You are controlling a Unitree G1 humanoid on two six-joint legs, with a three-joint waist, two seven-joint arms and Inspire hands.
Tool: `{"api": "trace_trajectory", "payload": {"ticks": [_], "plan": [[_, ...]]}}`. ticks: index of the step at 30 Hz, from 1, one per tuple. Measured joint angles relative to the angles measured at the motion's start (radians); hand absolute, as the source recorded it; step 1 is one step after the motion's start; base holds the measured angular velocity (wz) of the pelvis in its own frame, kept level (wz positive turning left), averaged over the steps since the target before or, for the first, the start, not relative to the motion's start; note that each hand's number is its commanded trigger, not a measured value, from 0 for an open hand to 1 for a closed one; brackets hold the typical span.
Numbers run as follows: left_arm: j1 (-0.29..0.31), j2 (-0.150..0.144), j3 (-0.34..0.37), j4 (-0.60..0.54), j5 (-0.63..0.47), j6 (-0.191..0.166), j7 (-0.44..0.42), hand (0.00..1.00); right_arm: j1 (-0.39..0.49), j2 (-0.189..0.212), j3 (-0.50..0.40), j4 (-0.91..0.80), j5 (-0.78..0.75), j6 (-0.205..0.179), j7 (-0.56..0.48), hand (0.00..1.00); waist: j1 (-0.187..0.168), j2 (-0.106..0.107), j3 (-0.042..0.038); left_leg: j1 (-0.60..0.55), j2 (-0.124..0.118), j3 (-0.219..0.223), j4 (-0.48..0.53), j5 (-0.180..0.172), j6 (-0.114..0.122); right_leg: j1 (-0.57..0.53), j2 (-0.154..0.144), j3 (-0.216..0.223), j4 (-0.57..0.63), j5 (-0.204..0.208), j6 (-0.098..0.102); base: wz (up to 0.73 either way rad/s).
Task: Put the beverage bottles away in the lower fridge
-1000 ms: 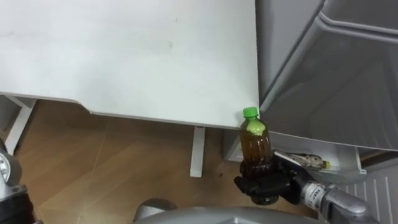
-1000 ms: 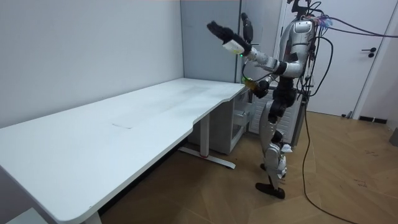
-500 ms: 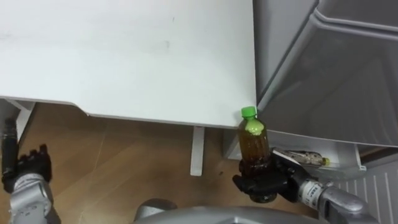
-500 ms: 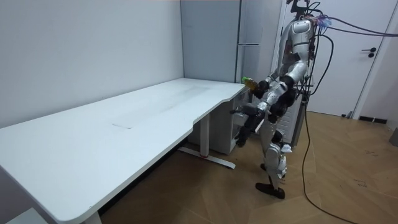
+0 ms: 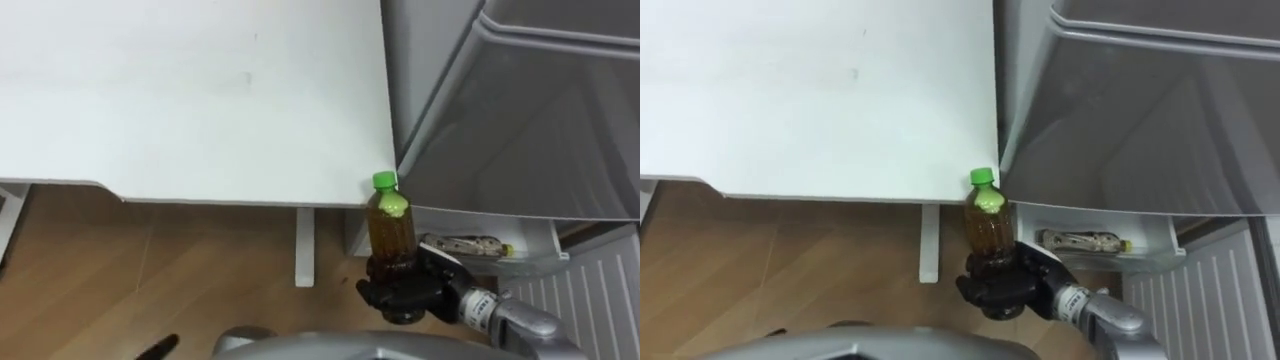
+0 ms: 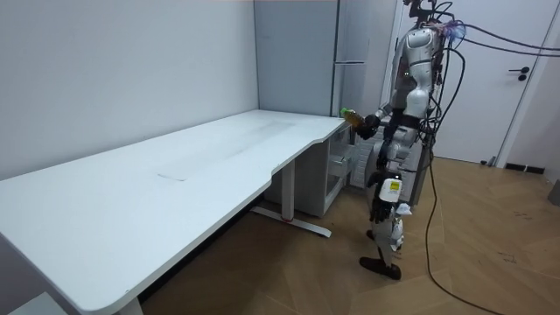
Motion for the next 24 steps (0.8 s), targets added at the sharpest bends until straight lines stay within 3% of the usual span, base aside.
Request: {"api": "trace_trajectory", "payload": {"ticks": [6,9,11,14,22,24], "plan": [[-0.042,0.004,-0.048,-0.004,0.192,0.000,-0.085,0.00,-0.018,-0.008,-0.013,-0.058,-0.121,-0.031,-0.100,1.00,-0.070,0.018,0.0013,-0.006,0.000,0.002,0.007,0.000,0.000,-0.004,0.001,0.003,-0.002,0.001,0.000,0.00],[-0.066,0.003,-0.068,-0.004,0.254,-0.016,-0.108,0.00,-0.019,-0.011,-0.025,-0.092,-0.283,-0.065,-0.185,1.00,-0.078,0.029,0.0000,-0.009,0.002,0.028,0.001,0.000,0.000,-0.026,0.005,0.029,0.010,0.001,0.000,-0.24],[-0.073,-0.001,-0.066,-0.002,0.287,-0.034,-0.123,0.00,-0.020,-0.008,-0.031,-0.093,-0.378,-0.067,-0.237,1.00,-0.078,0.029,-0.0013,-0.012,0.002,0.040,-0.001,0.000,0.000,-0.038,0.005,0.039,0.019,0.001,0.001,-0.19],[-0.081,-0.012,-0.065,0.006,0.327,-0.058,-0.129,0.00,-0.016,0.005,-0.066,-0.114,-0.530,-0.080,-0.316,1.00,-0.083,0.039,0.0043,-0.016,0.000,0.045,-0.001,0.000,0.000,-0.047,0.005,0.054,0.020,0.001,0.002,-0.08],[-0.076,-0.016,-0.070,0.026,0.326,-0.098,-0.147,0.00,-0.005,0.006,-0.065,-0.145,-0.808,-0.212,-0.592,1.00,-0.106,0.041,0.0047,-0.020,0.002,0.060,-0.003,0.000,0.000,-0.056,0.008,0.059,0.018,0.001,0.002,-0.05],[-0.077,-0.016,-0.069,0.035,0.324,-0.103,-0.165,0.00,-0.005,0.006,-0.065,-0.113,-0.862,-0.262,-0.699,1.00,-0.111,0.041,0.0046,-0.013,0.002,0.063,-0.003,0.000,0.000,-0.052,0.007,0.060,0.018,0.002,0.002,-0.04]]}}
